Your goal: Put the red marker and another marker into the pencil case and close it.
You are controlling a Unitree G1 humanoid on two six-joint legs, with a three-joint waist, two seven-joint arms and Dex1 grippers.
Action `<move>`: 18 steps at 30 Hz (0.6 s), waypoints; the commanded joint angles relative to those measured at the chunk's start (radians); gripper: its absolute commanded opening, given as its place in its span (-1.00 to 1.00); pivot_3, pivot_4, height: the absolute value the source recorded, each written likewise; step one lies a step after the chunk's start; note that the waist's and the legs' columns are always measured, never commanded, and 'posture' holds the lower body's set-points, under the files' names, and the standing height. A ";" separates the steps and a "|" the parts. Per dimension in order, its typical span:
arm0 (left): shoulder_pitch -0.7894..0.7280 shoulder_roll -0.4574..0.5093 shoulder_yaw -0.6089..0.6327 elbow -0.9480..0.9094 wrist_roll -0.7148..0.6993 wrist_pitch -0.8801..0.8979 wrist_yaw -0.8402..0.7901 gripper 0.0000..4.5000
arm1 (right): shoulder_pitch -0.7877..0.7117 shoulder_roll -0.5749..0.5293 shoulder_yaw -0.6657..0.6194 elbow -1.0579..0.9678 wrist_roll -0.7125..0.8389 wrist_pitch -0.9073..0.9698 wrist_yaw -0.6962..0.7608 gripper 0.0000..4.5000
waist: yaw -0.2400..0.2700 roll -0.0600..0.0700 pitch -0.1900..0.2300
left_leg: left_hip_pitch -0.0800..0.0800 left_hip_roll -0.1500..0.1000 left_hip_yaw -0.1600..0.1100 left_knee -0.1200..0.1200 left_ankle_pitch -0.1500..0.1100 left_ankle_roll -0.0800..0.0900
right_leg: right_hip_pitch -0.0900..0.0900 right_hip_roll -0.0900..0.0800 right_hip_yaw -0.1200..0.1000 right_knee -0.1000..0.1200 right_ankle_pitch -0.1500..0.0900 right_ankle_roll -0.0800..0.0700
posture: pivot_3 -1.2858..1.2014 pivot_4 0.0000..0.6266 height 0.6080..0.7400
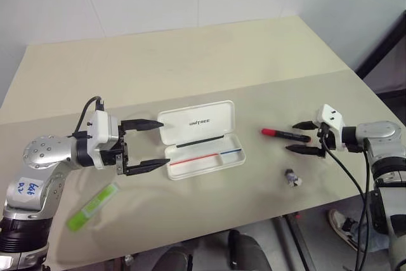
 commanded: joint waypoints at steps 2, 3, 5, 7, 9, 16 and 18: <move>0.023 0.017 0.043 -0.035 -0.007 -0.017 0.004 1.00 | 0.007 0.014 -0.007 0.017 -0.017 -0.011 -0.020 0.31 | 0.000 0.000 0.000 | 0.000 0.001 0.002 0.001 0.000 0.000 | 0.000 0.001 0.000 0.000 0.005 -0.007 | 0.03 -0.52 1.00; 0.032 0.017 0.047 -0.042 -0.007 -0.016 0.006 1.00 | 0.010 0.022 -0.010 0.010 -0.013 -0.024 -0.012 0.16 | 0.001 0.000 0.000 | 0.000 0.001 0.004 0.002 0.000 0.000 | 0.000 0.001 0.000 0.000 0.006 -0.010 | 0.03 -0.52 1.00; 0.042 0.016 0.050 -0.049 -0.007 -0.016 0.009 1.00 | 0.013 0.032 -0.012 0.000 -0.010 -0.044 -0.003 -0.16 | 0.001 0.000 0.000 | 0.001 0.001 0.007 0.004 0.000 0.000 | 0.001 0.001 0.001 -0.001 0.008 -0.012 | 0.03 -0.52 1.00; 0.050 0.014 0.048 -0.051 -0.004 -0.021 0.012 1.00 | 0.015 0.043 -0.011 -0.012 -0.012 -0.075 -0.007 -0.46 | 0.001 0.000 0.000 | 0.001 0.002 0.008 0.007 0.000 0.000 | 0.002 0.003 0.001 -0.001 0.009 -0.012 | 0.03 -0.52 1.00; 0.054 0.012 0.047 -0.053 -0.002 -0.023 0.015 1.00 | 0.014 0.051 -0.015 -0.019 -0.010 -0.090 -0.010 -0.73 | 0.001 -0.001 0.000 | 0.001 0.004 0.008 0.009 0.000 0.000 | 0.002 0.005 0.001 -0.001 0.010 -0.013 | 0.03 -0.52 1.00; 0.076 0.001 0.011 -0.065 0.014 -0.041 0.015 1.00 | -0.001 0.055 -0.051 -0.094 0.036 -0.132 0.012 -0.73 | -0.006 0.000 0.000 | 0.000 0.013 0.009 0.006 -0.001 -0.004 | -0.003 0.014 0.002 0.000 0.010 -0.013 | 0.03 -0.52 1.00; 0.077 -0.007 0.008 -0.064 0.015 -0.046 0.022 1.00 | -0.007 0.046 -0.059 -0.138 0.057 -0.130 0.034 -0.73 | -0.007 0.000 0.000 | -0.001 0.015 0.010 0.002 -0.001 -0.004 | -0.007 0.015 0.001 0.000 0.011 -0.013 | 0.03 -0.52 1.00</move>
